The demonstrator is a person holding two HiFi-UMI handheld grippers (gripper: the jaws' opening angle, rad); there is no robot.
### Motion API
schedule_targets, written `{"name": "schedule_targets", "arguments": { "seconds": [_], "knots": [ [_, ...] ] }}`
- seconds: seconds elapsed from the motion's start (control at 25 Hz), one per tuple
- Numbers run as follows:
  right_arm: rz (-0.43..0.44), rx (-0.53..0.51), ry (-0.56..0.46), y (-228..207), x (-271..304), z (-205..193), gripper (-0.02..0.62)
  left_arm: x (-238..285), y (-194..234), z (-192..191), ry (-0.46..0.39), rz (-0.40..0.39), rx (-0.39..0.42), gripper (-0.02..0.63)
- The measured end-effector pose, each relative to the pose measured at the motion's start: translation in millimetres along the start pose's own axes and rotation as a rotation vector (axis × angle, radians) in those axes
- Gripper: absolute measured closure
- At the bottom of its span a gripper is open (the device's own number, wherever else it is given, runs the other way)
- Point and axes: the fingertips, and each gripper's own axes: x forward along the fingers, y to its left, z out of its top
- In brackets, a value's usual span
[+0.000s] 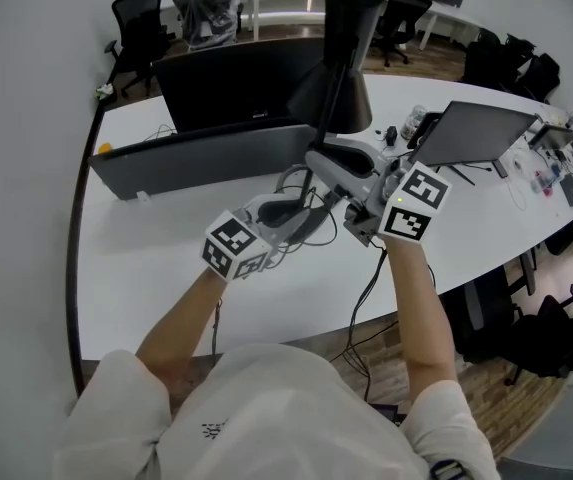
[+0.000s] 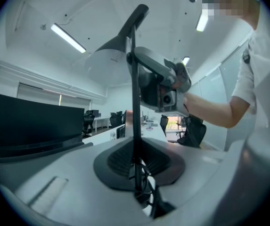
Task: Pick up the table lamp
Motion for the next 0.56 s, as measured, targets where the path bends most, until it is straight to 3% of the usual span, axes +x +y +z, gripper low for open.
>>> {"name": "schedule_targets", "arguments": {
  "seconds": [0.56],
  "knots": [
    [-0.004, 0.004, 0.002, 5.9, 0.1, -5.2, 0.557, -4.1, -4.3, -5.0, 0.003, -0.006, 0.0, 0.563]
  ]
}}
